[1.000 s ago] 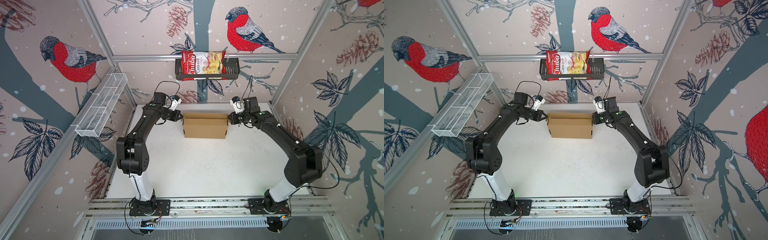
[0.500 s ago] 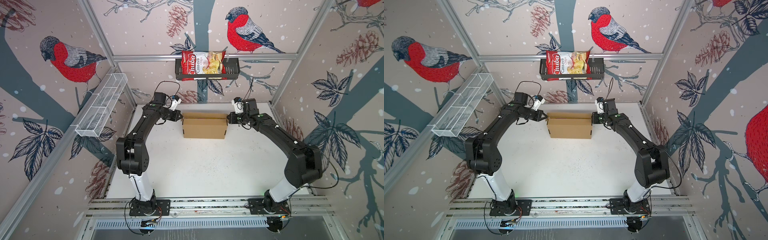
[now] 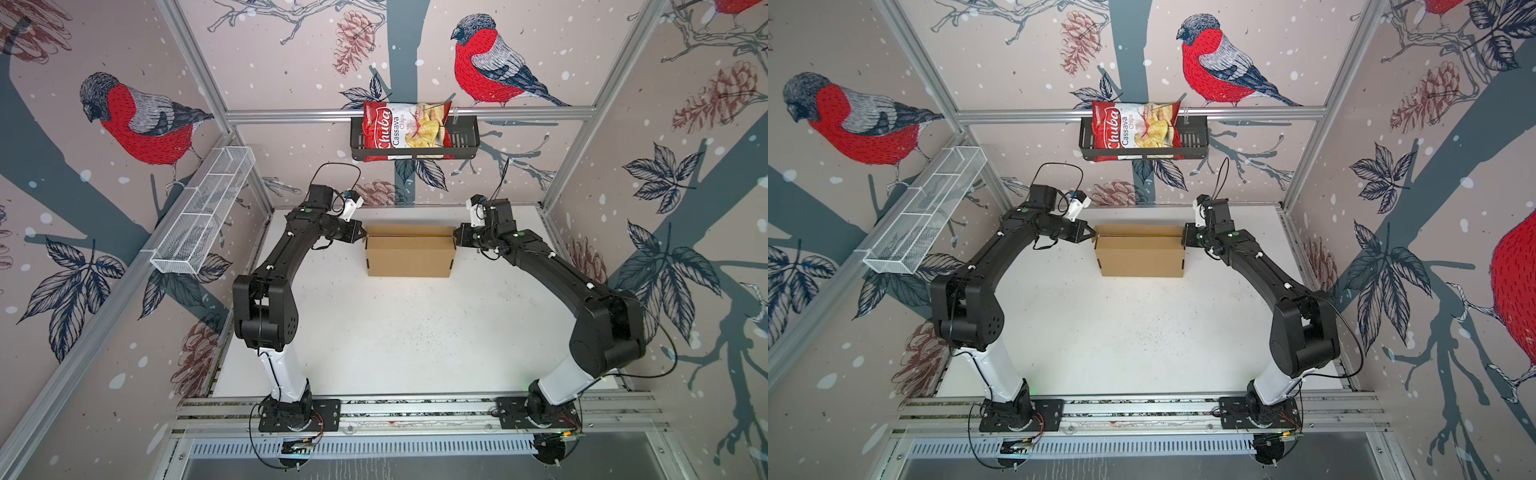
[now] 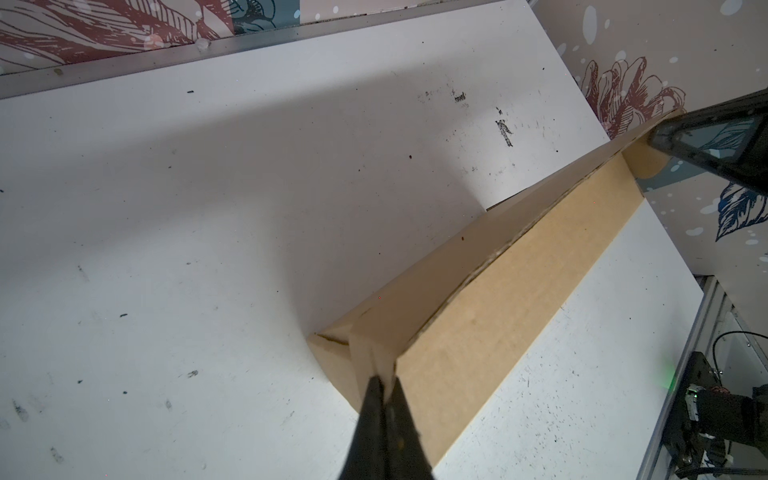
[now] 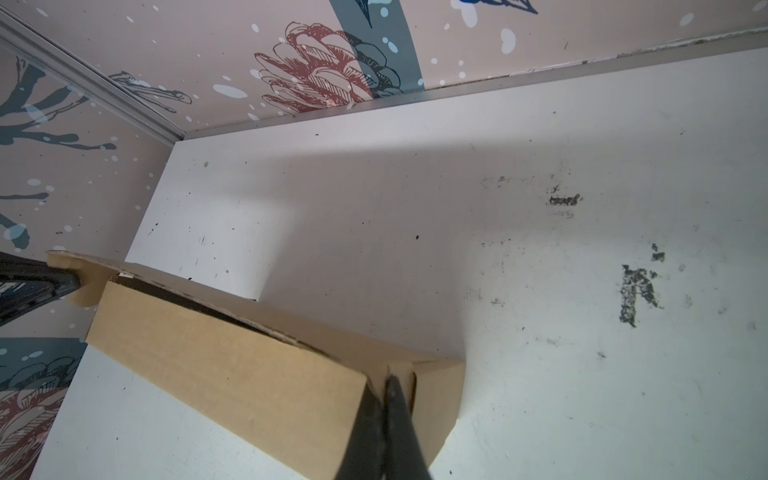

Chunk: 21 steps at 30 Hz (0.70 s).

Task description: Fold the paper box

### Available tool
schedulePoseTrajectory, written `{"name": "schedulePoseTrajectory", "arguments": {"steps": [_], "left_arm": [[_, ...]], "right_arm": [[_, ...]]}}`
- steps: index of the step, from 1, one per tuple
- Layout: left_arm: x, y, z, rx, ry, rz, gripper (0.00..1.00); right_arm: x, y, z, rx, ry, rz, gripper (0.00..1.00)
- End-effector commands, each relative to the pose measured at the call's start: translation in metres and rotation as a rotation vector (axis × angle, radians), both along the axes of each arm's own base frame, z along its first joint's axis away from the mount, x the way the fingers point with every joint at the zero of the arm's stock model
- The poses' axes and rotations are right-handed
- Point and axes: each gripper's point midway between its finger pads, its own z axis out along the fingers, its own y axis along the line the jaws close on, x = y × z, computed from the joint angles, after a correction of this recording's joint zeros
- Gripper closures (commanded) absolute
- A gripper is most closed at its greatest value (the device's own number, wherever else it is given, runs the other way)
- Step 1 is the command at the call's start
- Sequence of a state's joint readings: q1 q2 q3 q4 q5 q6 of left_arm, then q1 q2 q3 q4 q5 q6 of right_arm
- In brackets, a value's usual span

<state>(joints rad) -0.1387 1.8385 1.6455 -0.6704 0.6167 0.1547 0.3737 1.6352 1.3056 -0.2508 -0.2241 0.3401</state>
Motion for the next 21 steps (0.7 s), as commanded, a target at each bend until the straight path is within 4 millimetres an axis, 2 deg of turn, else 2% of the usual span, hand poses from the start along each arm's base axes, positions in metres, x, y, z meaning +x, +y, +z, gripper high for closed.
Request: {"name": "schedulePoseTrajectory", "arguments": {"steps": [1, 7, 9, 13, 19, 21], "left_arm": [[-0.013, -0.009, 0.001, -0.036, 0.043, -0.032, 1.0], [-0.009, -0.006, 0.009, -0.026, 0.024, -0.015, 0.99], [-0.007, -0.003, 0.013, -0.019, 0.014, -0.005, 0.93], [-0.003, 0.004, 0.018, -0.009, 0.009, 0.008, 0.9], [-0.008, 0.014, 0.012, 0.017, 0.018, 0.035, 0.78], [-0.009, 0.014, 0.01, 0.013, 0.027, 0.036, 0.8]], "right_arm": [[-0.004, 0.005, -0.004, 0.02, 0.013, 0.006, 0.99], [-0.005, 0.005, -0.005, -0.01, 0.001, 0.026, 1.0], [-0.007, 0.006, -0.008, -0.026, 0.001, 0.04, 1.0], [-0.008, 0.003, -0.008, -0.058, -0.003, 0.043, 0.99], [-0.008, 0.004, -0.01, -0.063, -0.002, 0.055, 1.0], [-0.007, 0.005, -0.009, -0.067, -0.001, 0.056, 1.0]]}}
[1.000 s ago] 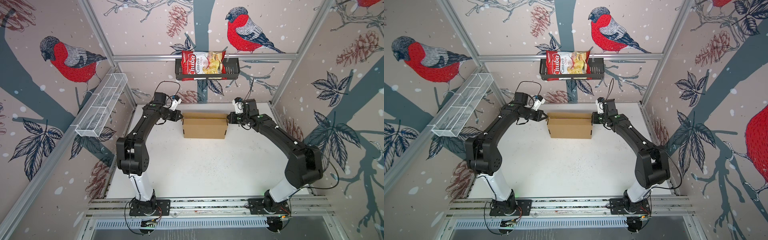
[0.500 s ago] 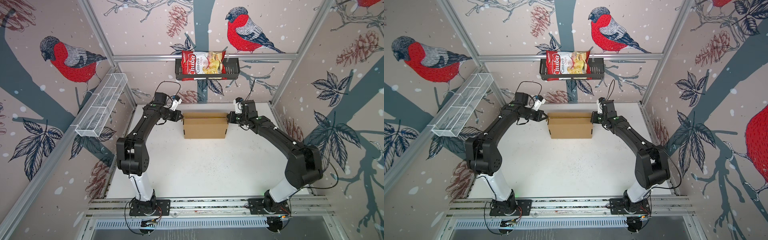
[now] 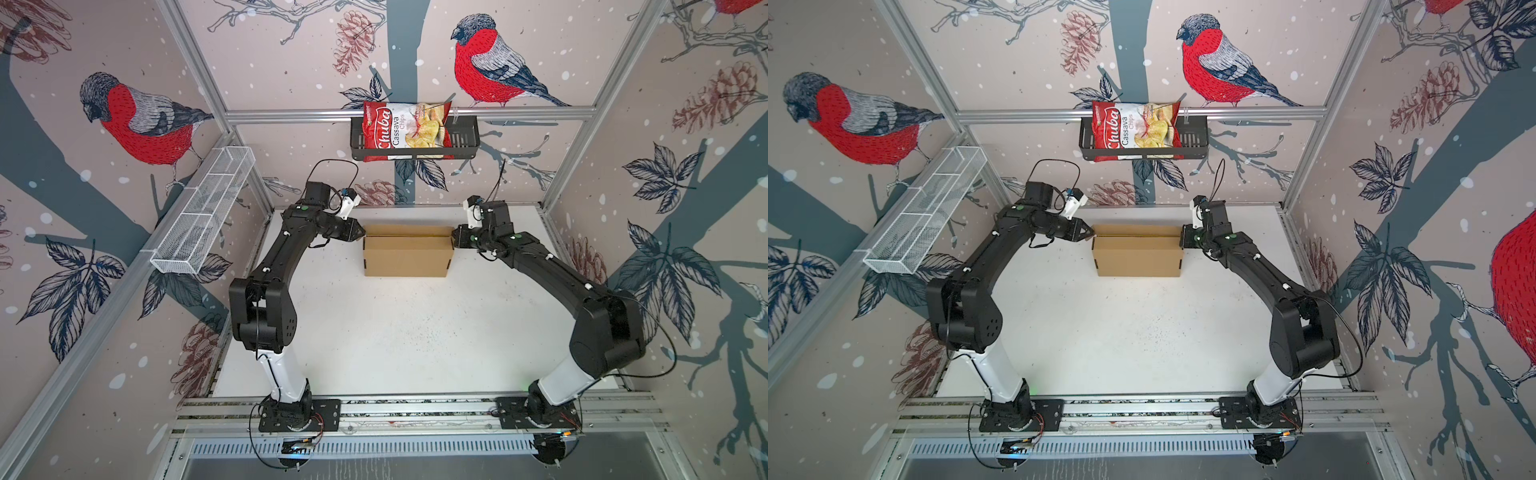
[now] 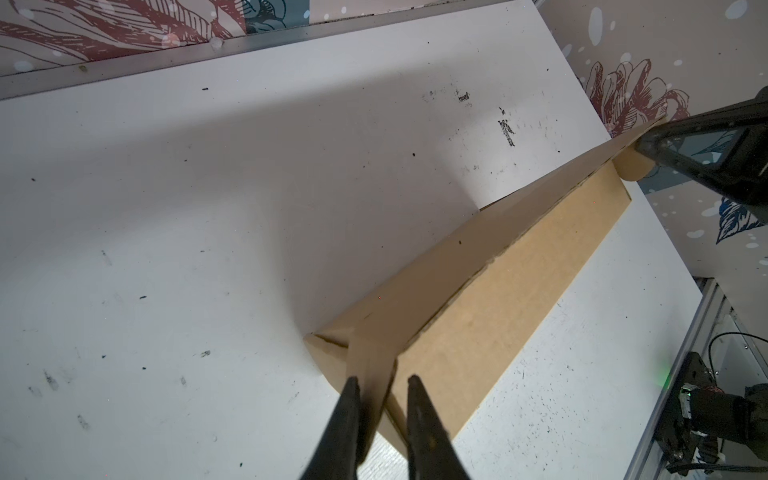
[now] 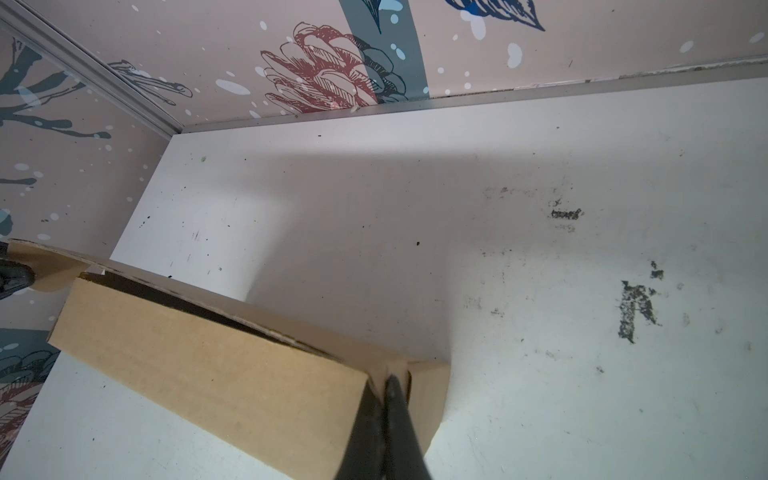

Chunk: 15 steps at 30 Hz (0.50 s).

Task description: Fold the paper box

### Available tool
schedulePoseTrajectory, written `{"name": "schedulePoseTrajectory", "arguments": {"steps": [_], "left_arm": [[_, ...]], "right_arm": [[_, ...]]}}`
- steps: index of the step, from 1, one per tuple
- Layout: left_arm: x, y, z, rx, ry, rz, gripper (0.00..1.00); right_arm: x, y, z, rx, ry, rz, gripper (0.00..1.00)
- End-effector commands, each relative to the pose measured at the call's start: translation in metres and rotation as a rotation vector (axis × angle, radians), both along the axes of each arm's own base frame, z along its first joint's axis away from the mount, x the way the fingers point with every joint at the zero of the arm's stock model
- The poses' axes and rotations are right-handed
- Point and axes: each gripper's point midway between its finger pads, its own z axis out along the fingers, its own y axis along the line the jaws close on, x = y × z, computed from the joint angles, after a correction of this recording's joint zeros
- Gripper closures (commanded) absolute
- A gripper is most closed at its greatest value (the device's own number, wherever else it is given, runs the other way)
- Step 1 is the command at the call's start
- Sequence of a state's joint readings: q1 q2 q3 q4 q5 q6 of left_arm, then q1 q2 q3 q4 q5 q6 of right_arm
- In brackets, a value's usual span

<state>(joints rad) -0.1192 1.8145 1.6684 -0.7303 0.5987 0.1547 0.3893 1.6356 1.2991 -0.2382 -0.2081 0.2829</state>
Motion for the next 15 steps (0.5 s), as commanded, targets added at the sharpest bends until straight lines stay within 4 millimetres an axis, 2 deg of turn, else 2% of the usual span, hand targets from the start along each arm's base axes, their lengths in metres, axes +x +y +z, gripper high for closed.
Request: {"name": "schedulePoseTrajectory", "arguments": {"steps": [1, 4, 8, 10, 12, 15], "left_arm": [[-0.005, 0.001, -0.002, -0.007, 0.024, 0.002, 0.82], [-0.01, -0.001, -0.005, -0.022, 0.046, -0.007, 0.89], [-0.016, 0.002, -0.007, -0.013, 0.054, 0.008, 0.89], [-0.018, 0.004, -0.005, -0.01, 0.047, 0.021, 0.85], [-0.019, 0.007, -0.005, -0.002, 0.047, 0.031, 0.76], [-0.021, 0.011, -0.011, 0.019, 0.044, 0.044, 0.71]], "right_arm": [[-0.005, 0.002, -0.007, -0.025, 0.035, 0.019, 1.0], [-0.004, 0.005, -0.004, -0.027, 0.028, 0.024, 1.0], [-0.003, 0.008, -0.004, -0.032, 0.03, 0.024, 1.0], [-0.003, 0.008, -0.004, -0.038, 0.028, 0.019, 1.0], [-0.003, 0.008, -0.003, -0.042, 0.025, 0.016, 1.0], [-0.004, 0.009, -0.001, -0.045, 0.018, 0.02, 1.0]]}}
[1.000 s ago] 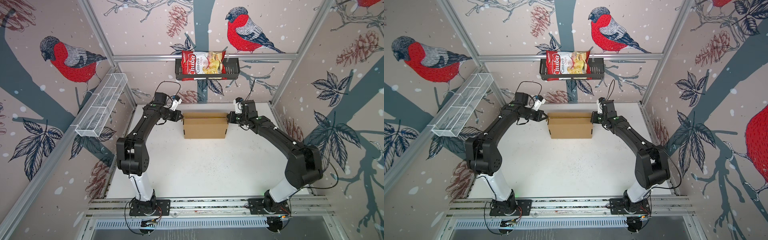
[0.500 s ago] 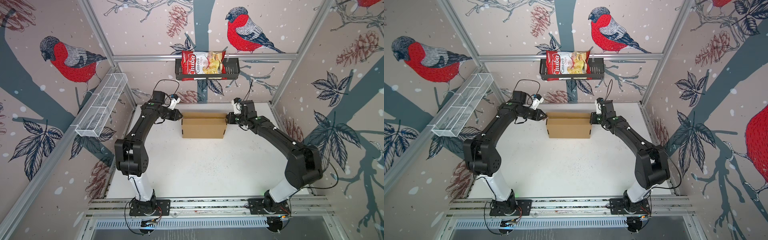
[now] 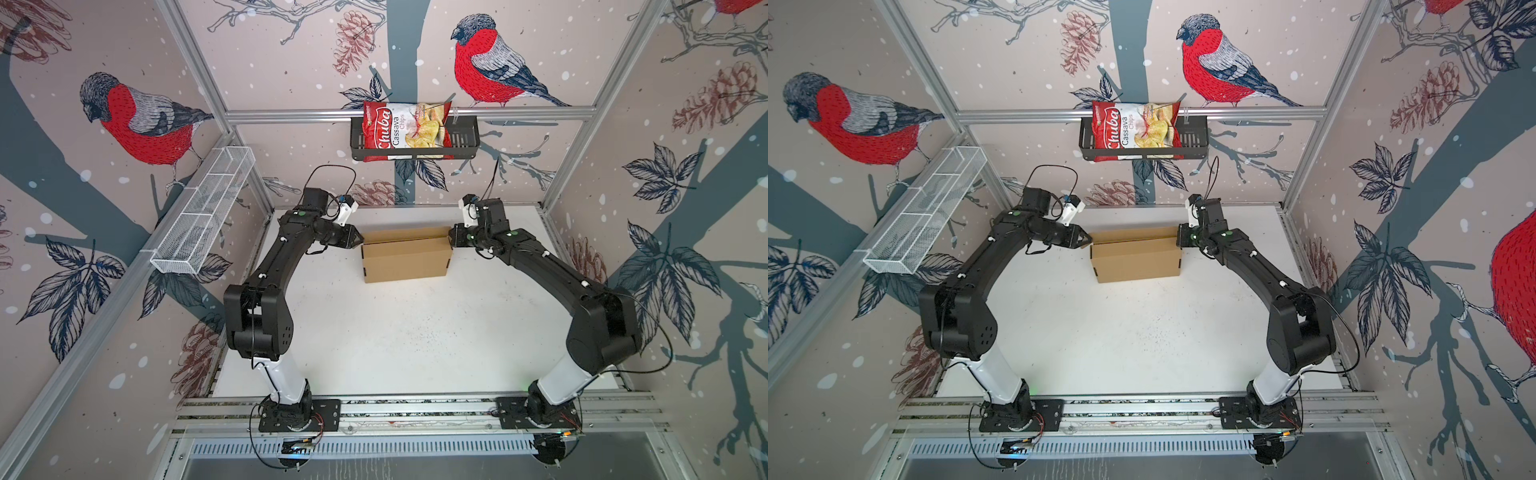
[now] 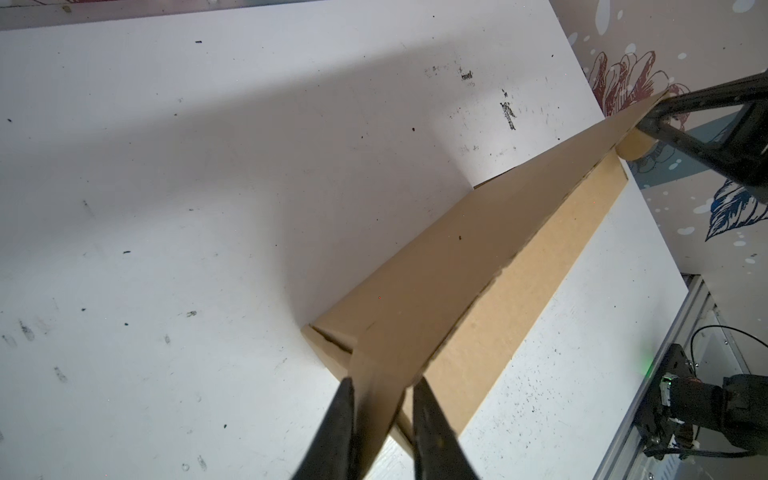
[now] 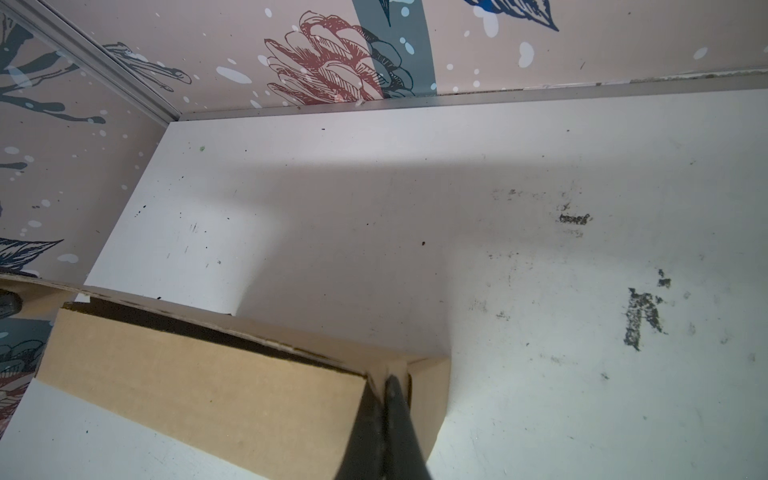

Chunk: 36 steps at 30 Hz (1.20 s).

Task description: Fold the paper box

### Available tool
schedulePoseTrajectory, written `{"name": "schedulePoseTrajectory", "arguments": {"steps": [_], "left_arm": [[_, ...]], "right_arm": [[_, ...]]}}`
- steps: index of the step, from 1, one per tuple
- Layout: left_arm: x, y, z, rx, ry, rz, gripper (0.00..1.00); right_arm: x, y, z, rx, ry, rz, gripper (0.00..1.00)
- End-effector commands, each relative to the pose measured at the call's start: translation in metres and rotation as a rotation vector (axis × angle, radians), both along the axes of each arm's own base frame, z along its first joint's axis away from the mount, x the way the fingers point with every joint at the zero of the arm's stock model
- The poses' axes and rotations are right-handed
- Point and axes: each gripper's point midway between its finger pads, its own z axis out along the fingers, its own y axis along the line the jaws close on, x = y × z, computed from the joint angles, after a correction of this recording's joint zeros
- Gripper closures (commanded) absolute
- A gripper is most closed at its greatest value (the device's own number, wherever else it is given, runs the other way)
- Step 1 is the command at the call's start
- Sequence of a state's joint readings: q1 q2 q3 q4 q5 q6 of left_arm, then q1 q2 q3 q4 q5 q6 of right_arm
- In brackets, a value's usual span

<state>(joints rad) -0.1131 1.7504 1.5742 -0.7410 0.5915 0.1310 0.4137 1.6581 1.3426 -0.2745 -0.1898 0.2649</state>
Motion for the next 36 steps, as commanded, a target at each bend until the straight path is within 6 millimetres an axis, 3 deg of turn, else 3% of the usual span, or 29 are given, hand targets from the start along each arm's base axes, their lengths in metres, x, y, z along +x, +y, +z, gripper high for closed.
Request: {"name": "schedulePoseTrajectory", "arguments": {"steps": [1, 8, 14, 24, 29, 36], "left_arm": [[-0.001, 0.007, -0.003, 0.032, -0.014, 0.014, 0.71], [0.002, 0.013, -0.002, 0.043, -0.028, 0.032, 0.69], [0.0, 0.011, 0.004, 0.028, -0.037, 0.025, 0.84], [-0.003, 0.005, 0.009, -0.009, -0.024, 0.012, 0.97], [-0.007, -0.004, 0.018, -0.057, -0.025, -0.007, 0.99], [-0.006, -0.006, 0.011, -0.072, 0.006, 0.014, 1.0]], "right_arm": [[-0.004, 0.0, -0.002, -0.021, 0.014, 0.001, 1.0], [-0.005, 0.001, -0.004, -0.034, 0.016, 0.006, 1.0], [-0.005, 0.002, -0.005, -0.037, 0.02, 0.008, 1.0], [-0.004, 0.002, -0.006, -0.055, 0.019, 0.002, 1.0], [-0.006, 0.003, -0.007, -0.062, 0.014, -0.014, 1.0], [-0.008, 0.005, -0.002, -0.036, 0.004, -0.067, 1.0]]}}
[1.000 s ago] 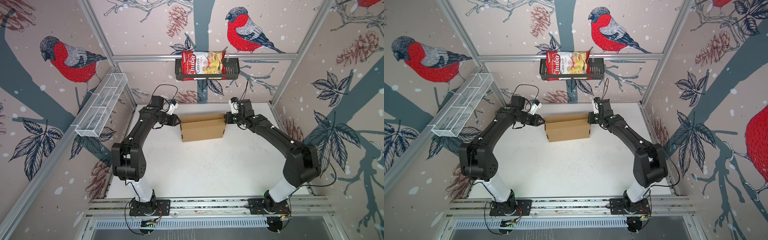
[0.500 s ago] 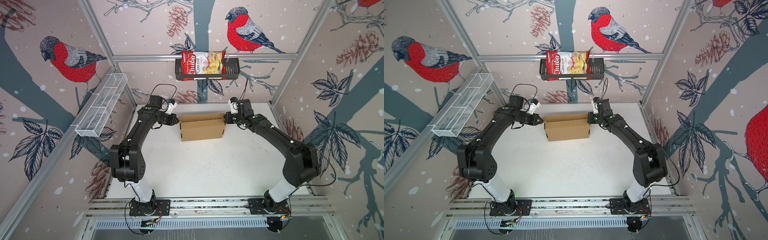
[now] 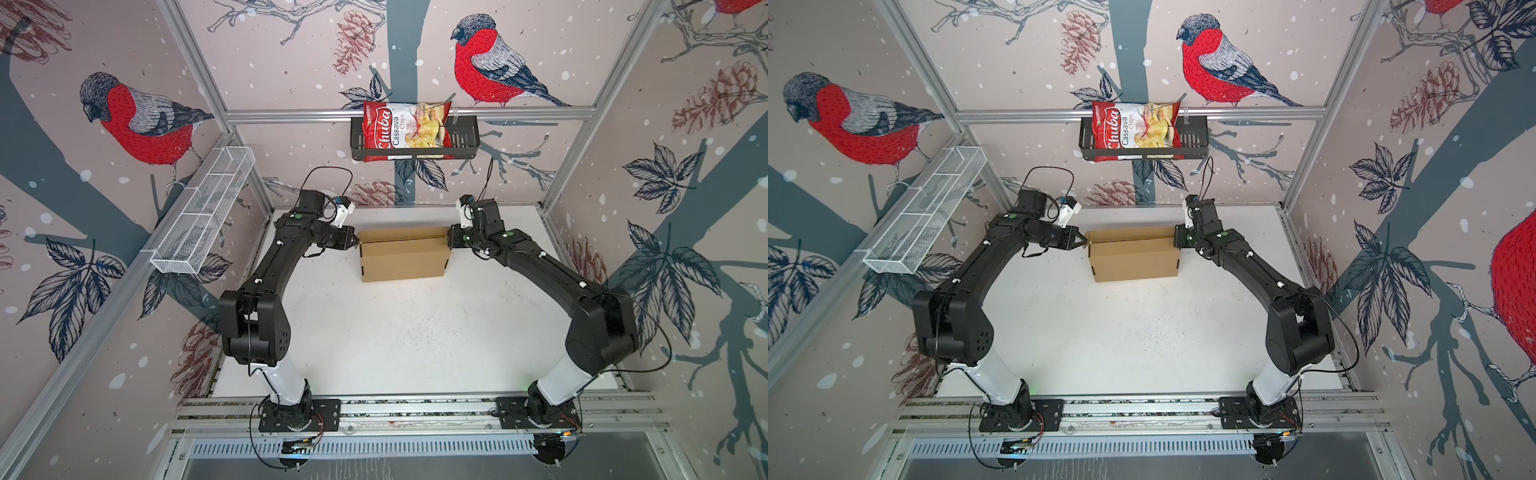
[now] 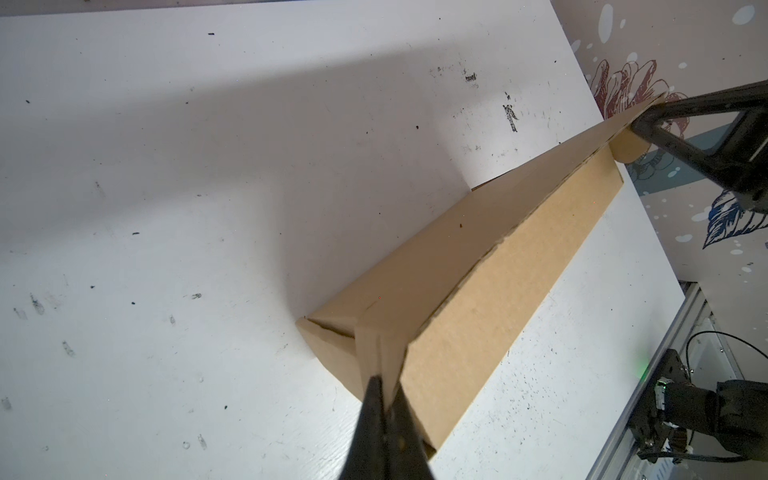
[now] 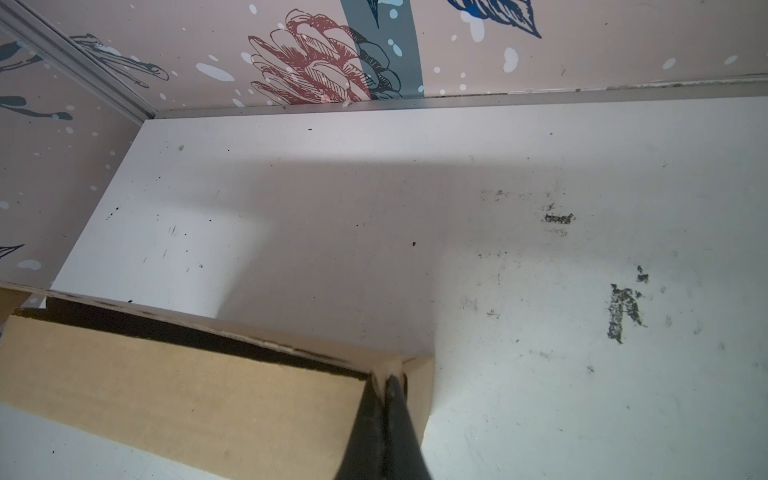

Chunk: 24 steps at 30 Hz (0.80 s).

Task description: Fold the paper box

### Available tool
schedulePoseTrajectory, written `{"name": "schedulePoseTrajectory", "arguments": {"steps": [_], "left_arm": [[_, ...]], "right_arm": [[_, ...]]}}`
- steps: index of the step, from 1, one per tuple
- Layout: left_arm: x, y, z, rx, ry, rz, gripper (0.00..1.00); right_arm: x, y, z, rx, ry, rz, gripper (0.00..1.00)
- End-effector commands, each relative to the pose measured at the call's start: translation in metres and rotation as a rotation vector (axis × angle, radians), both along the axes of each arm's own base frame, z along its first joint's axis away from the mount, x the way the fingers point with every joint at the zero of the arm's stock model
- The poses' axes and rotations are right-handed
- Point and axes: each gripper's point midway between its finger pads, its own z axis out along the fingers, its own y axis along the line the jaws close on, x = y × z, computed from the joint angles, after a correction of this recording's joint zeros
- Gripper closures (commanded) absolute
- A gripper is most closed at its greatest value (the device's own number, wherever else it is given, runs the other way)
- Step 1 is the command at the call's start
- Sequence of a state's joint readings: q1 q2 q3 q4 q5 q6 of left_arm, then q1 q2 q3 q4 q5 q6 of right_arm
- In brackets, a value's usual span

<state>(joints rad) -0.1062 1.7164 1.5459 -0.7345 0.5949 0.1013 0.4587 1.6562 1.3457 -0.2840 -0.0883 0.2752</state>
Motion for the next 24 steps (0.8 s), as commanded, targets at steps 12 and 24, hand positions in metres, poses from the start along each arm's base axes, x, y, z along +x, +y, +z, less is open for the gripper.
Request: {"name": "schedulePoseTrajectory", "arguments": {"steps": [12, 24], "left_arm": [[0.015, -0.018, 0.008, -0.069, -0.026, 0.035, 1.0], [0.028, -0.039, 0.004, -0.098, -0.019, 0.067, 1.0]], "right_arm": [[-0.015, -0.009, 0.018, 0.035, -0.039, -0.135, 1.0], [-0.019, -0.04, 0.016, 0.006, -0.063, -0.219, 1.0]]}}
